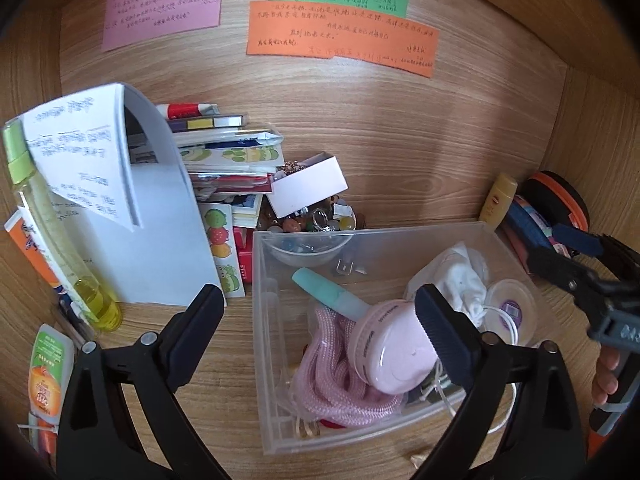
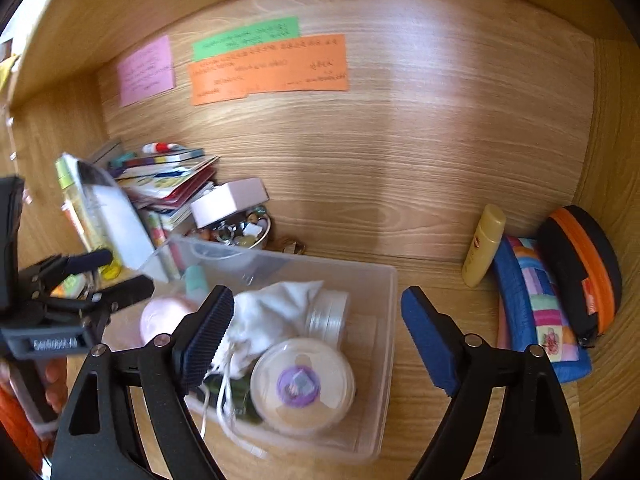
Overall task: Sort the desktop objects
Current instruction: 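Withdraw both open tools from the bin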
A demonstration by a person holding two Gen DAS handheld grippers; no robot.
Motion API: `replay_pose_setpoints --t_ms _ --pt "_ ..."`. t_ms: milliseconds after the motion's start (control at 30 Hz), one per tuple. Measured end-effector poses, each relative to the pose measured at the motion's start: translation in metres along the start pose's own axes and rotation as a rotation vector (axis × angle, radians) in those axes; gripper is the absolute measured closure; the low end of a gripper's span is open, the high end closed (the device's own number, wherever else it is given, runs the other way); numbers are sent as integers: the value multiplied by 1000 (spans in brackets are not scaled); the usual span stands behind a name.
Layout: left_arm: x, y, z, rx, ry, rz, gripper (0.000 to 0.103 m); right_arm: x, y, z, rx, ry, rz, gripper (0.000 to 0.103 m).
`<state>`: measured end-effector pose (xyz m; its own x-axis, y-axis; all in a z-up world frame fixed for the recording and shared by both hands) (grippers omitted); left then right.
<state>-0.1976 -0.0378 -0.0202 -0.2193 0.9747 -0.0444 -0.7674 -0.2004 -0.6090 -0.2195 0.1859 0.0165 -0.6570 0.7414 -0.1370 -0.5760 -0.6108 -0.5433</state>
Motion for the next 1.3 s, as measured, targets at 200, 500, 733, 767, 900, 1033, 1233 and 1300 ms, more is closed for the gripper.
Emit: replay_pose_setpoints --t_ms 200,500,733,767,900,1033,1233,1300 --pt "-3 -18 -12 2 23 0 4 -17 -25 -22 -1 -57 8 17" --pt "-13 -54 -43 4 92 41 4 -47 -58 -62 13 -195 -12 17" --pt "-15 -78 -79 1 170 72 4 -54 -58 -99 -54 -191 15 17" --pt "-15 -80 -82 -1 177 72 4 -55 -59 -104 -57 -192 15 17" --pt "-14 -89 -101 -4 198 57 4 -62 -65 -126 -82 -201 32 17" --pt "-11 -94 -117 -53 173 -21 4 -69 -71 -148 -110 -210 28 17" --pt "11 -100 -145 -105 231 -119 4 -69 -80 -173 -125 -156 47 17" --pt "20 -103 -154 -108 264 -135 4 -68 -82 -180 -126 -122 67 17"
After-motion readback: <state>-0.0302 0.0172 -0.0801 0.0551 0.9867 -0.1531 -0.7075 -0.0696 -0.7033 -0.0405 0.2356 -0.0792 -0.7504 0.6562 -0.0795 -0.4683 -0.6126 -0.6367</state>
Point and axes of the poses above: each gripper's, at about its wrist camera, not at the fingertips, and y roughly the way its jaws point, x to its right, z to its top, the point moved 1 cm from there along y, roughly the way its jaws point, and after that the axes turned 12 degrees about z, right-handed, at the moved point
